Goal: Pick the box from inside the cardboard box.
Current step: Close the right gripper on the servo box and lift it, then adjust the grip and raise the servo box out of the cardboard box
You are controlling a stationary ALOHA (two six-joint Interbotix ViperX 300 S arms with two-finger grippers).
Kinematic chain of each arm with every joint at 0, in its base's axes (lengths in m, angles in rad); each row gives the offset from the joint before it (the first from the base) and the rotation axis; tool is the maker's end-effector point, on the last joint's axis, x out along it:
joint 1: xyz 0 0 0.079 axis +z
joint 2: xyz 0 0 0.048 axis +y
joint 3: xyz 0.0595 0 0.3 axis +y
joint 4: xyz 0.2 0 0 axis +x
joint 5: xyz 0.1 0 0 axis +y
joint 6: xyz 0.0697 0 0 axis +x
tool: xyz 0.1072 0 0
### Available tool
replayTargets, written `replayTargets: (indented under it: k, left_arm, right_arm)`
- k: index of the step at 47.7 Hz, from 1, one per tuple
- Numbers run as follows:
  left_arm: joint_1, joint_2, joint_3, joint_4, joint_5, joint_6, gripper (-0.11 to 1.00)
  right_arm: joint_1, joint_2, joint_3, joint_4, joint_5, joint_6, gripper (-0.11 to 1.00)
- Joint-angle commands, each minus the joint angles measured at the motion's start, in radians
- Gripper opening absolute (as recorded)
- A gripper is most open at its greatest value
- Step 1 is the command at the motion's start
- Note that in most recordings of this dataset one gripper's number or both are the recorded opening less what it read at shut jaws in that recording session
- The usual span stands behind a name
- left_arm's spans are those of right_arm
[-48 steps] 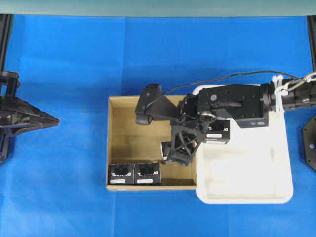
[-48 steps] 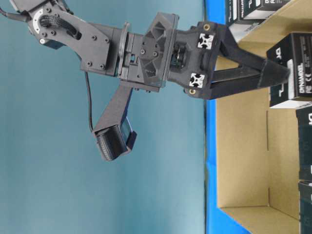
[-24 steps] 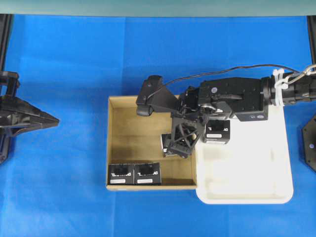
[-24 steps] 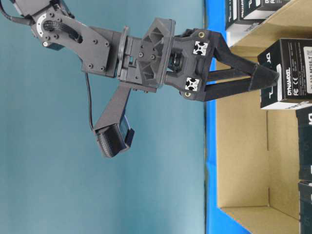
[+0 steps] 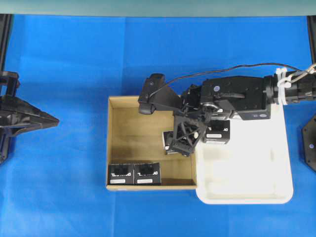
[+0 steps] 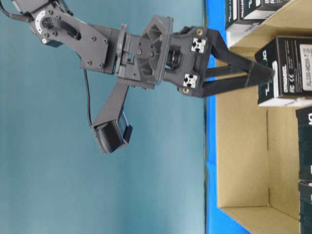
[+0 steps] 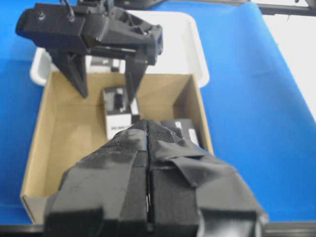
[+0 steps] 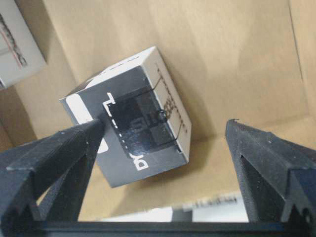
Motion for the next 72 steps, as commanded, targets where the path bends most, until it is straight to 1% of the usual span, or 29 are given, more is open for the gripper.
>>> replayTargets:
  k: [1, 5, 16, 23, 25, 28, 35, 39, 43, 53, 58, 64, 67, 72]
  left_arm:
    - [0.002, 0.005, -0.025, 0.002, -0.009, 0.0, -0.07]
    - [0.002, 0.005, -0.025, 0.002, -0.009, 0.0, -0.07]
    - [0.002, 0.005, -0.025, 0.002, -0.009, 0.0, -0.07]
    - [0.002, 0.003, -0.025, 0.002, -0.009, 0.0, -0.07]
    - [0.002, 0.003, -0.025, 0.002, -0.009, 0.0, -0.07]
    - [0.002, 0.003, -0.025, 0.002, -0.008, 0.0, -0.07]
    - [0.002, 0.002, -0.025, 0.002, -0.008, 0.0, -0.07]
    - [0.002, 0.002, -0.025, 0.002, -0.008, 0.0, -0.07]
    - [0.002, 0.003, -0.025, 0.002, -0.008, 0.0, -0.07]
    - [0.002, 0.002, -0.025, 0.002, -0.008, 0.0, -0.07]
    - [0.002, 0.002, -0.025, 0.002, -0.009, 0.0, -0.07]
    - [0.0, 0.002, -0.026, 0.002, -0.008, -0.002, -0.07]
    - [-0.002, 0.002, -0.025, 0.002, -0.008, -0.003, -0.07]
    - [-0.003, 0.002, -0.025, 0.0, -0.006, -0.012, -0.07]
  right_arm:
    - [0.006, -0.008, -0.014, -0.002, 0.018, -0.002, 0.99]
    - [0.017, -0.011, -0.023, -0.003, 0.035, -0.003, 0.99]
    - [0.023, -0.018, -0.044, -0.002, 0.021, -0.005, 0.99]
    - [0.023, -0.04, -0.069, -0.012, 0.025, -0.014, 0.99]
    - [0.023, -0.048, -0.072, -0.015, 0.026, -0.028, 0.99]
    - [0.026, -0.055, -0.075, -0.015, 0.026, -0.072, 0.99]
    - [0.038, -0.063, -0.069, -0.015, 0.029, -0.222, 0.99]
    - [0.043, -0.061, -0.069, -0.015, 0.031, -0.287, 0.99]
    - [0.043, -0.061, -0.069, -0.011, 0.043, -0.325, 1.0]
    - [0.052, -0.063, -0.066, -0.009, 0.101, -0.405, 1.0]
    - [0.058, -0.063, -0.067, -0.003, 0.118, -0.428, 1.0]
    - [0.06, -0.066, -0.077, 0.011, 0.15, -0.43, 1.0]
    - [0.06, -0.078, -0.106, 0.026, 0.178, -0.422, 1.0]
    - [0.055, -0.098, -0.135, 0.029, 0.207, -0.416, 1.0]
